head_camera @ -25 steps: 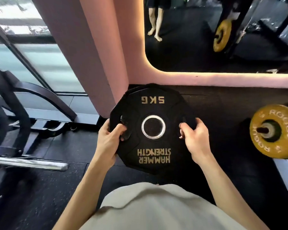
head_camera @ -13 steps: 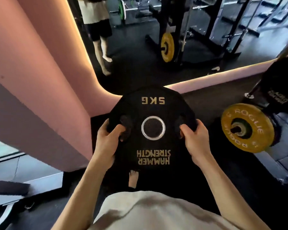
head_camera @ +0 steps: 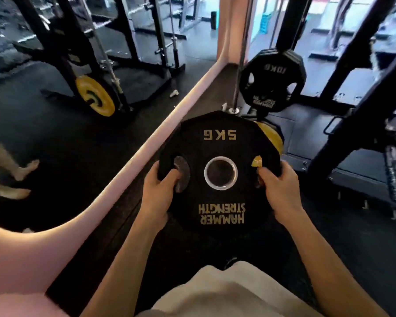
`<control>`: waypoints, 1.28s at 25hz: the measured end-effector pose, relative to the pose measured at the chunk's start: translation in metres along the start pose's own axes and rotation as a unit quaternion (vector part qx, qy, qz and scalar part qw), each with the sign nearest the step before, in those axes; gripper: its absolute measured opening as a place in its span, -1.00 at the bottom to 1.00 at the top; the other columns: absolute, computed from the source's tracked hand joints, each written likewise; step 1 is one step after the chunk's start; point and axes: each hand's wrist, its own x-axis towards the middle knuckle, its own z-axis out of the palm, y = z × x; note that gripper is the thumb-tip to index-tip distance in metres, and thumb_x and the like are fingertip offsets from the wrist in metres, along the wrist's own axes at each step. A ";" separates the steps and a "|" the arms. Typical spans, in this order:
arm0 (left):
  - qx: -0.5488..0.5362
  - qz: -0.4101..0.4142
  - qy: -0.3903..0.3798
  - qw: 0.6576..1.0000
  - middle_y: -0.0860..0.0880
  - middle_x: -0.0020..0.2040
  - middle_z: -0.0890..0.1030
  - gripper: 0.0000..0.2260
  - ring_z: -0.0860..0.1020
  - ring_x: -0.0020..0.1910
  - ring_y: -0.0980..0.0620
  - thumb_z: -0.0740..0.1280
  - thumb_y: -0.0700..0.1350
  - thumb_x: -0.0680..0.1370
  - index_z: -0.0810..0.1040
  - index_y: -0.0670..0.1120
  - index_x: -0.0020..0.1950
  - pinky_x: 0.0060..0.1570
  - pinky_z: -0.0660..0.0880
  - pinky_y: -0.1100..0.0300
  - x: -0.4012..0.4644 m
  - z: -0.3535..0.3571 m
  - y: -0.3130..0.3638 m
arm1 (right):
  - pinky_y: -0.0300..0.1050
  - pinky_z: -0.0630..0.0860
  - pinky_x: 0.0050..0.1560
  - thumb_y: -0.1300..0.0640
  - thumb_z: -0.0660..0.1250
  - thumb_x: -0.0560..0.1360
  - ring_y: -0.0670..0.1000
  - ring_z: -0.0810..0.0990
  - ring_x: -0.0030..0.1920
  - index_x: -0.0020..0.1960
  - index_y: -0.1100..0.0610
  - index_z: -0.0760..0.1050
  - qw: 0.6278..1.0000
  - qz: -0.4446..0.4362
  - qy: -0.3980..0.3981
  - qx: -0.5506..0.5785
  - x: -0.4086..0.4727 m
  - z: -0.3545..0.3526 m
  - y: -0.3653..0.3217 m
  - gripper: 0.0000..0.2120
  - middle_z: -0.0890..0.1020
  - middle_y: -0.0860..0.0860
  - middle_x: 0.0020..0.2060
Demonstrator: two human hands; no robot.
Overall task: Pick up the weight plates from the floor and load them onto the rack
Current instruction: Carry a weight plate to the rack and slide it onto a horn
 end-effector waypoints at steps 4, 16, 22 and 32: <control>0.019 0.001 -0.082 0.996 -0.02 -0.01 0.69 -0.72 0.67 0.00 -0.02 0.30 -0.25 0.55 0.58 0.17 -0.04 -0.05 0.61 0.02 0.054 0.040 0.020 | -0.18 0.56 -0.20 0.18 0.36 0.51 -0.06 0.61 -0.20 -0.06 0.07 0.51 0.997 -0.009 0.080 0.013 0.030 -0.008 -0.005 -0.95 0.64 0.04 -0.18; -0.030 0.073 -0.168 0.983 0.00 -0.29 0.69 -0.80 0.66 -0.31 0.02 0.32 -0.29 0.52 0.60 0.01 -0.03 -0.35 0.55 0.13 0.184 0.181 0.114 | -0.22 0.50 -0.29 0.21 0.33 0.51 -0.13 0.57 -0.30 -0.08 0.16 0.49 0.976 -0.112 0.187 -0.002 0.192 -0.031 -0.093 -0.97 0.59 0.02 -0.26; -0.060 0.145 -0.198 0.968 0.05 -0.41 0.62 -0.82 0.59 -0.40 0.10 0.28 -0.33 0.52 0.56 -0.08 0.00 -0.40 0.51 0.24 0.249 0.247 0.175 | 0.06 0.57 -0.14 0.21 0.34 0.50 0.12 0.61 -0.19 -0.07 0.17 0.49 0.963 -0.173 0.208 0.013 0.277 -0.034 -0.155 -0.96 0.63 0.17 -0.20; -0.057 0.234 -0.213 0.947 0.02 -0.52 0.40 -0.90 0.36 -0.49 0.05 0.36 -0.20 0.40 0.52 0.00 -0.27 -0.34 0.35 0.18 0.394 0.349 0.274 | -0.25 0.47 -0.43 0.25 0.31 0.50 -0.01 0.48 -0.34 -0.03 0.32 0.45 0.933 -0.263 0.244 0.015 0.435 -0.016 -0.247 -0.87 0.51 0.13 -0.30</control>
